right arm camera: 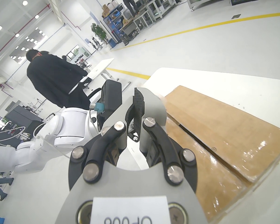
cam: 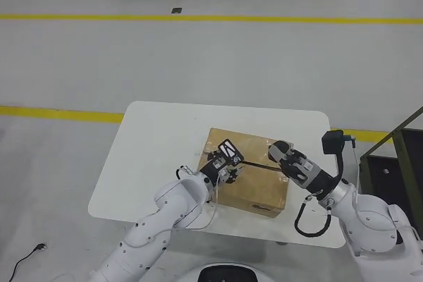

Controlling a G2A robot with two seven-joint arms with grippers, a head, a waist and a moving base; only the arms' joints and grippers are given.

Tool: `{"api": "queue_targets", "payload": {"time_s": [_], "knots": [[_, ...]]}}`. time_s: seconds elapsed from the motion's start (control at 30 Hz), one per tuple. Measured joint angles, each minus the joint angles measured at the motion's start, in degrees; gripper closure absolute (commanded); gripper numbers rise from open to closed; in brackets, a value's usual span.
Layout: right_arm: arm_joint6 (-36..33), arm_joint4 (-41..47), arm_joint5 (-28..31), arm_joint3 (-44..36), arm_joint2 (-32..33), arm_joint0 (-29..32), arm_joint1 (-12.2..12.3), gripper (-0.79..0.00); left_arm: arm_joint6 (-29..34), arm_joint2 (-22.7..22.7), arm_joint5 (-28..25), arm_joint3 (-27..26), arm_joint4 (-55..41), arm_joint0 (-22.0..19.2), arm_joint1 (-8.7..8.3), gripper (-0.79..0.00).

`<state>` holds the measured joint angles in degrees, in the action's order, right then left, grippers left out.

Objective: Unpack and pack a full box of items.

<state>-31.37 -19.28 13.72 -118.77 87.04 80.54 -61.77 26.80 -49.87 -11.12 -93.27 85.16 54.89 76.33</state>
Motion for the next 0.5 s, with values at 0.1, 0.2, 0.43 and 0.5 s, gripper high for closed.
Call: {"api": "queue_targets", "payload": {"time_s": [0.1,0.2,0.43,0.5], "knots": [[-0.09,-0.26,-0.18,-0.03,-0.37,0.01,0.0,0.0,-0.14,0.14,0.53,0.74,-0.09,-0.67,0.34,0.0],[-0.08,-0.49,-0.43,0.09,-0.59,0.02,0.01,0.0,-0.41,0.15,0.76,0.99,-0.05,-0.81,0.56,0.0],[0.4,-1.07,-0.79,0.18,-0.28,0.35,0.06,-0.225,-0.75,-1.44,0.68,0.75,0.41,0.48,0.49,0.0],[0.6,-1.1,-0.82,0.23,0.0,0.53,0.08,-0.431,-0.75,-2.27,0.55,0.27,0.36,1.05,0.39,0.0]]}}
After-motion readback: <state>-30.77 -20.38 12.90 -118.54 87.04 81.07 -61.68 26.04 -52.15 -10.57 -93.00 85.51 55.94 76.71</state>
